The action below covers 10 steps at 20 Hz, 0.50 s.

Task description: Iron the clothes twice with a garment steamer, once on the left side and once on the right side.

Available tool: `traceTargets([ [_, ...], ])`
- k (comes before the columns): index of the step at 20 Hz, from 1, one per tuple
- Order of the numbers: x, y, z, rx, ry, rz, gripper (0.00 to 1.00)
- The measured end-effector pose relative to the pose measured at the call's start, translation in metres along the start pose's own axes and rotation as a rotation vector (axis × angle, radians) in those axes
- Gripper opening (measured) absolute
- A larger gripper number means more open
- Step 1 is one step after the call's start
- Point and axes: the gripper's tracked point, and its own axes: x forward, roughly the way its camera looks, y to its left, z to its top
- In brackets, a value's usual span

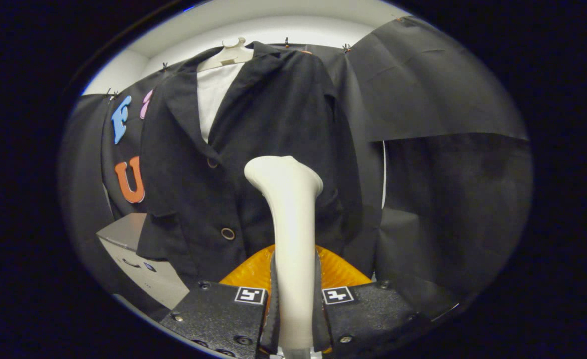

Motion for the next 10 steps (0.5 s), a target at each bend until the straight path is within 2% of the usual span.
traceTargets([
  [6, -0.010, 0.002, -0.044, -0.035, 0.030, 0.015, 0.29],
  [10, -0.014, 0.002, -0.091, -0.028, 0.110, 0.018, 0.29],
])
